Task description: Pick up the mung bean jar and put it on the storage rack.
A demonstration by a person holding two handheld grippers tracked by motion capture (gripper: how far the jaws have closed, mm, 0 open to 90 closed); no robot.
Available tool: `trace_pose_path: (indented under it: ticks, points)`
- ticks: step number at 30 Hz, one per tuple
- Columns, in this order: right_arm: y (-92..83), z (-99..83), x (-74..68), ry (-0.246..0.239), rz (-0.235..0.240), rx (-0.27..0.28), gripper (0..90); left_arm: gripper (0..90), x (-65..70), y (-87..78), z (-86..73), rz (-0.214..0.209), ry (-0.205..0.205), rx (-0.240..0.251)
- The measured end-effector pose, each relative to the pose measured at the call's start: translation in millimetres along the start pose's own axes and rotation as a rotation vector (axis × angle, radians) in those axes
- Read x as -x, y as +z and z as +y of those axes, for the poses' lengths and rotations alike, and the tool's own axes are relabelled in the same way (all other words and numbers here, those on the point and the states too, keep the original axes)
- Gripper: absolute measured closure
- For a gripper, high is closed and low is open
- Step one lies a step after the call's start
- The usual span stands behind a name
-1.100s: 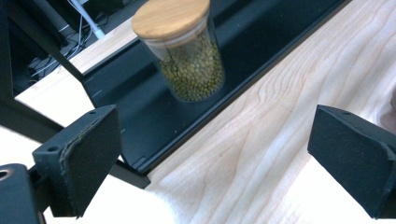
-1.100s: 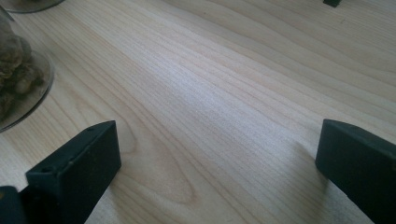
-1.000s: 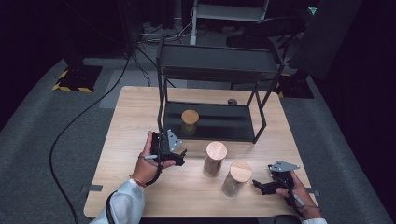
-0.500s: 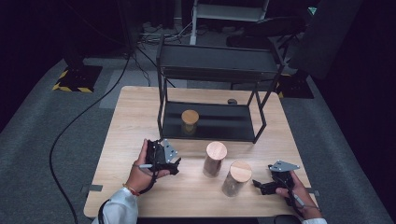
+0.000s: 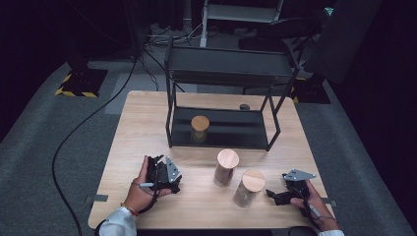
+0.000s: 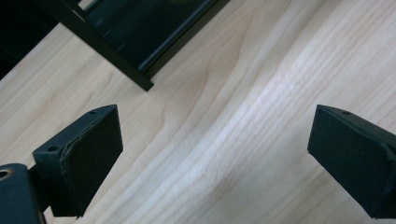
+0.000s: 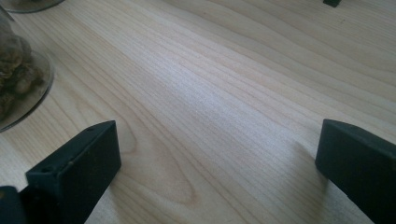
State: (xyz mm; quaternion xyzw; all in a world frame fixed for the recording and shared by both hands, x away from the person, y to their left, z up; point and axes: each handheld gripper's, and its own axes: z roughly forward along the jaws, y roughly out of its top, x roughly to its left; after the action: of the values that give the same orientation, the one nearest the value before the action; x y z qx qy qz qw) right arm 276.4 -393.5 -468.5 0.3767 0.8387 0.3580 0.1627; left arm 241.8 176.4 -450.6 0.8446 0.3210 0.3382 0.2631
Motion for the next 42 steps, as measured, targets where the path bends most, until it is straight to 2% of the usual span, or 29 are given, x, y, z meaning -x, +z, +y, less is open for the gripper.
trace_pose_path:
  ticks: [8, 13, 15, 19, 29, 34, 37, 42]
  points:
    - [0.0, 0.0, 0.0, 0.0, 0.0, 0.0, 0.0, 2.8, -2.0, -6.0, -12.9, -0.017, -0.019, -0.01]
    - [0.0, 0.0, 0.0, 0.0, 0.0, 0.0, 0.0, 2.7, -3.7, -8.7, -21.0, -0.042, -0.038, -0.027]
    - [0.0, 0.0, 0.0, 0.0, 0.0, 0.0, 0.0, 2.8, -4.4, -8.8, -25.4, -0.047, -0.056, -0.031]
    - [0.0, 0.0, 0.0, 0.0, 0.0, 0.0, 0.0, 2.7, -11.3, -10.7, -33.7, -0.072, -0.122, -0.025]
    - [0.0, 0.0, 0.0, 0.0, 0.0, 0.0, 0.0, 2.4, -33.3, -15.4, -56.2, -0.142, -0.251, -0.023]
    - [0.0, 0.0, 0.0, 0.0, 0.0, 0.0, 0.0, 2.2, -46.6, -14.7, -61.6, -0.192, -0.298, -0.038]
    - [0.0, 0.0, 0.0, 0.0, 0.0, 0.0, 0.0, 2.2, -59.1, -12.4, -64.8, -0.241, -0.35, -0.059]
    - [0.0, 0.0, 0.0, 0.0, 0.0, 0.0, 0.0, 0.0, -61.5, -13.1, -66.2, -0.245, -0.348, -0.065]
